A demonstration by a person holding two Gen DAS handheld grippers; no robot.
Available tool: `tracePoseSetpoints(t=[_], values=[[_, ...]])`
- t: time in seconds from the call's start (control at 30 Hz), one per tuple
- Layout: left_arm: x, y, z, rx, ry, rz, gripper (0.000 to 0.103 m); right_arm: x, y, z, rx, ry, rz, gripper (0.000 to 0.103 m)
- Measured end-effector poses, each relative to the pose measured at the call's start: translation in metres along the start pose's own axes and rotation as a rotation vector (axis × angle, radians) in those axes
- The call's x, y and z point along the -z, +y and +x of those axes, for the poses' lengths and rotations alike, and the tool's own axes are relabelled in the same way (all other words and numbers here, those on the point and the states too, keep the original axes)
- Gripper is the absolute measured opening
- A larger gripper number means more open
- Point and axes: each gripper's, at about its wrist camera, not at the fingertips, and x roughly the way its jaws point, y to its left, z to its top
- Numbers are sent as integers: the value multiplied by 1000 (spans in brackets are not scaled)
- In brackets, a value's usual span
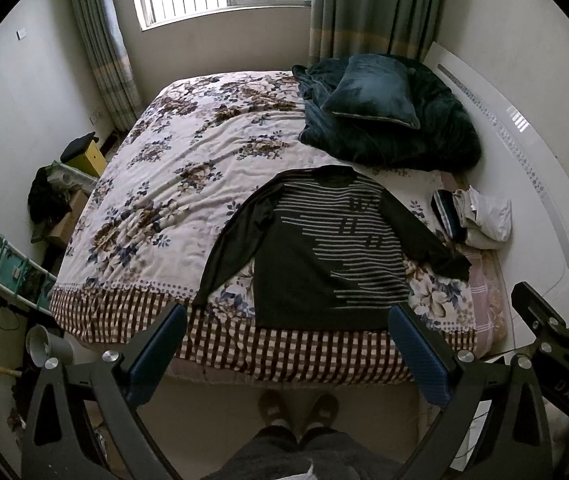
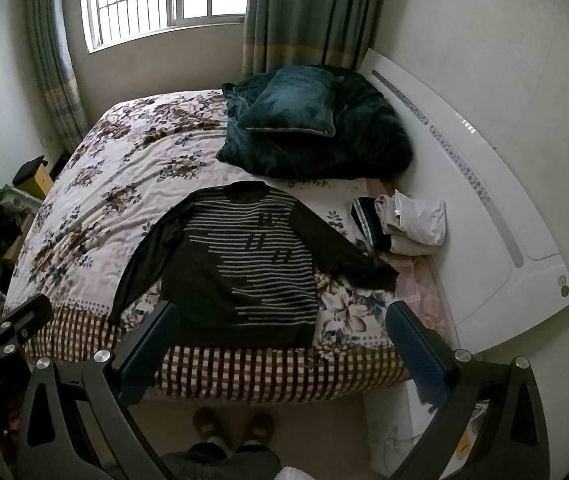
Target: Fold small clothes
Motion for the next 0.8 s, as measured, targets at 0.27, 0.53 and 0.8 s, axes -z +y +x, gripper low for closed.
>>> tracePoseSetpoints(t=[0.27,0.53,0.8], values=[[0,0,0,1,-1,-1,103,-3,1,1,1,-1,-1,103],[-8,-4,-2,1,-3,-1,103,-3,1,1,1,-1,-1,103],[-10,-8,0,3,-4,-2,103,-6,2,-3,1,-3,-2,103]])
